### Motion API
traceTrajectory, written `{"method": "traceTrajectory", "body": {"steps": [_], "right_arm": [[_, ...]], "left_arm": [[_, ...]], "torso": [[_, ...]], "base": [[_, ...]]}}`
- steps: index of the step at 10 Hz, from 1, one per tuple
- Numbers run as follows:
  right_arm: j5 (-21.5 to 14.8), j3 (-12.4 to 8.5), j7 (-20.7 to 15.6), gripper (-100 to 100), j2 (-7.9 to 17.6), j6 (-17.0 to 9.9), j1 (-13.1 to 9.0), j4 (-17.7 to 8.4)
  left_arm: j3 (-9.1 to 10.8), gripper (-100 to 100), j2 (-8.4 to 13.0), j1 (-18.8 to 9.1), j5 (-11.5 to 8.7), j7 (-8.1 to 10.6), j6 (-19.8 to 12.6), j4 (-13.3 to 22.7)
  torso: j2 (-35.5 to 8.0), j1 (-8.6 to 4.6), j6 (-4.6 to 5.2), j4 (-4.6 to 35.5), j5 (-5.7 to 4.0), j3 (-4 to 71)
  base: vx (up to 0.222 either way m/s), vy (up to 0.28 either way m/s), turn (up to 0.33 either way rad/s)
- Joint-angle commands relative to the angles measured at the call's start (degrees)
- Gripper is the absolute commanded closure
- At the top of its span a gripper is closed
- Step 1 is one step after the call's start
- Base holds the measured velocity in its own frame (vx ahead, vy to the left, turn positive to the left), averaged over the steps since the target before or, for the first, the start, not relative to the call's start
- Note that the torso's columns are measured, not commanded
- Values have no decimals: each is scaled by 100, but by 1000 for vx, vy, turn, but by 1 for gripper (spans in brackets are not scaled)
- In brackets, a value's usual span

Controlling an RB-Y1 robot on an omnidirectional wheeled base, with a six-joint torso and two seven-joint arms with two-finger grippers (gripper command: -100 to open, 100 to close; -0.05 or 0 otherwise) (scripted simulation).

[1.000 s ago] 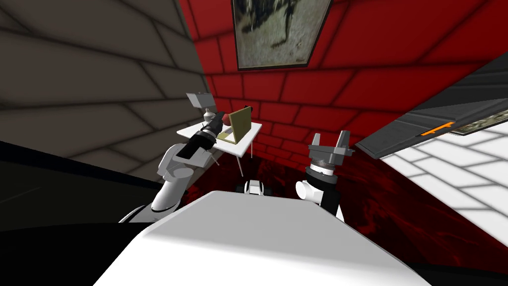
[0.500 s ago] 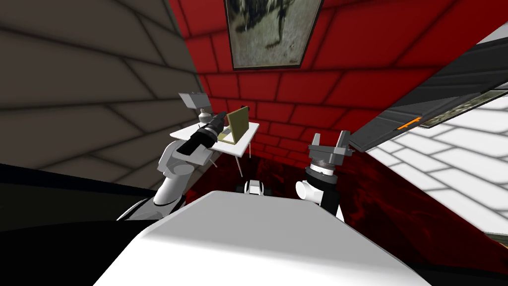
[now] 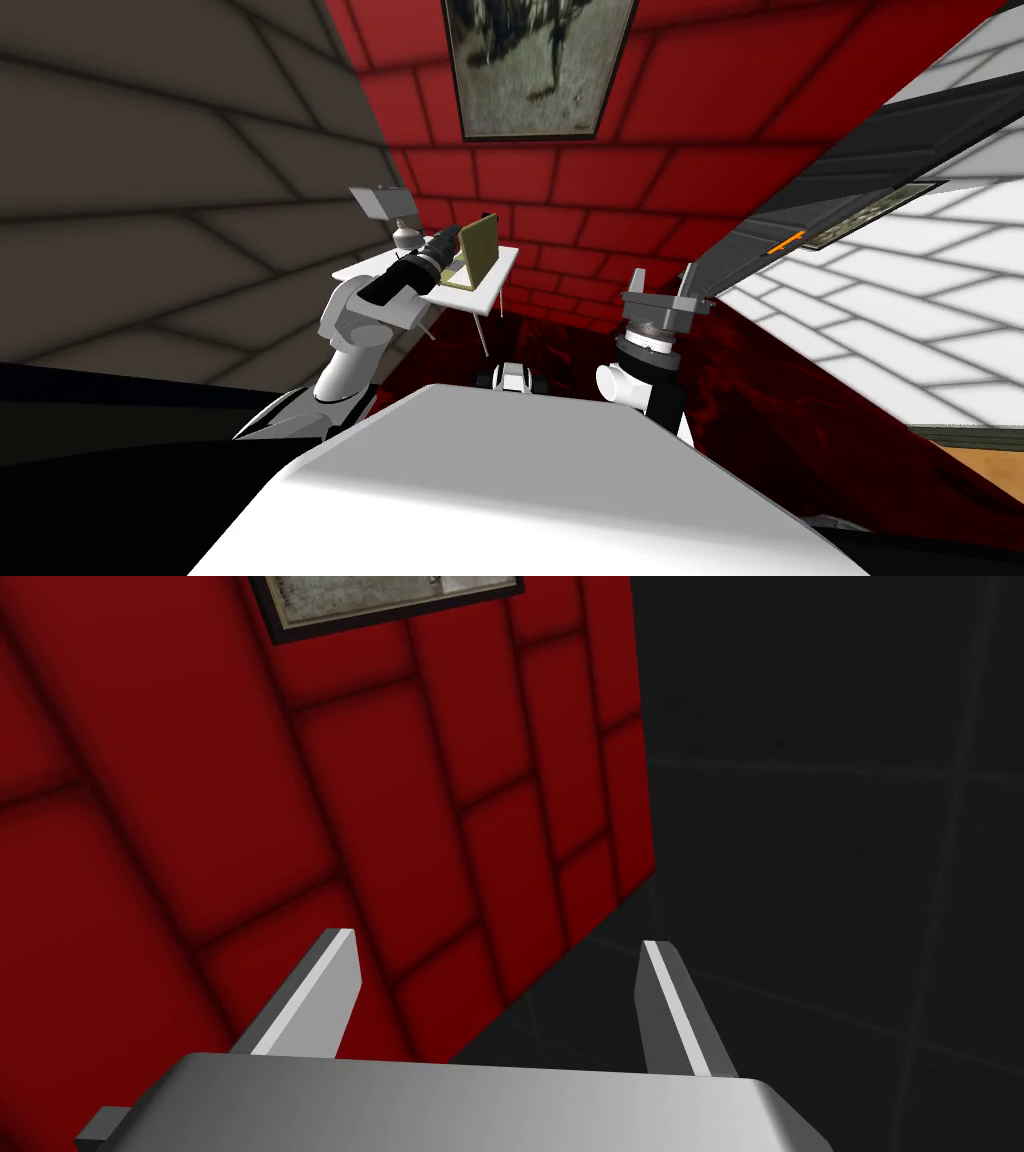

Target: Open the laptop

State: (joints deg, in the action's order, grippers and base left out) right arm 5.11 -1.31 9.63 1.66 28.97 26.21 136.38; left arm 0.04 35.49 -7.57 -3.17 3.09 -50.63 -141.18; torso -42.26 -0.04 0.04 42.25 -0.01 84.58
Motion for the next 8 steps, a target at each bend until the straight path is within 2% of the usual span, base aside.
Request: {"method": "traceTrajectory", "body": {"steps": [1,2,8], "right_arm": [[0,0,0,0,0,0,0,0],[0,0,0,0,0,0,0,0],[0,0,0,0,0,0,1,0]], "left_arm": [[-106,-100,103,-235,-130,15,-451,-47],[-106,-100,103,-235,-130,15,-496,-47],[-243,-100,289,-623,-340,56,-1279,-141]], "torso": [[0,-1,1,0,-1,0],[-1,6,-4,2,1,-1],[-3,5,-5,3,2,-2]], "base": [[-42,66,-186],[-27,46,-38],[-22,42,-109]]}}
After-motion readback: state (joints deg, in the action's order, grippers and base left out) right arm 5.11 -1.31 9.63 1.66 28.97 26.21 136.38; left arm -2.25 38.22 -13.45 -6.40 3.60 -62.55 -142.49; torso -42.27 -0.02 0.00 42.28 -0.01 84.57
